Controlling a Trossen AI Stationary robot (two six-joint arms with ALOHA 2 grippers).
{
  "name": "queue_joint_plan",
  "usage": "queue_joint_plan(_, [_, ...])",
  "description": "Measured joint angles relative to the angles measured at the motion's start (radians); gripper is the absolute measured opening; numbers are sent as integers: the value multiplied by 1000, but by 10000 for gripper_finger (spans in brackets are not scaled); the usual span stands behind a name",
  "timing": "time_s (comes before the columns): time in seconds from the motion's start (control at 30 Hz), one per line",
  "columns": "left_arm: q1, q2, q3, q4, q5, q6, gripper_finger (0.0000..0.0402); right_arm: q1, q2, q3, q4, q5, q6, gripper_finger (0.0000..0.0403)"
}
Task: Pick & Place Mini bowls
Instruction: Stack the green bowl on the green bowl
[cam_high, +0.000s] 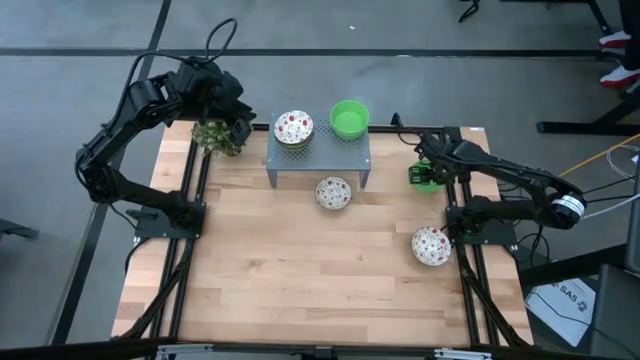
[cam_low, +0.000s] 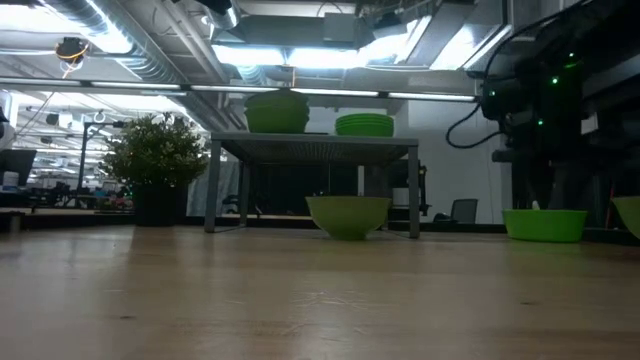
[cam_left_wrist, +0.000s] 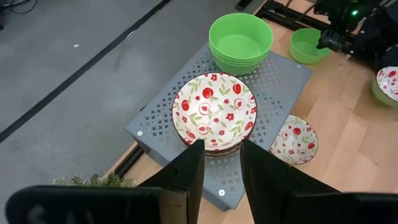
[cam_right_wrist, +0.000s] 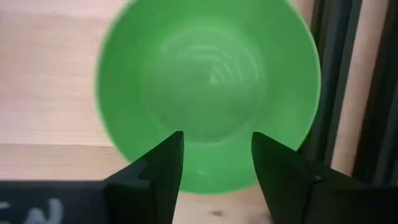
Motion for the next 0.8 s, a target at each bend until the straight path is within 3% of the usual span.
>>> queue_joint_plan(0.13, [0, 0, 0, 3, 0, 0, 98, 0, -62, 13, 6, -3, -44, 188])
queue_joint_plan(0.47, [0, 0, 0, 5, -1, 35, 98, 0, -160, 23, 12, -105, -424, 188])
queue_joint_plan(0.8, [0, 0, 0, 5, 0, 35, 98, 20, -159, 23, 20, -197, -471, 188])
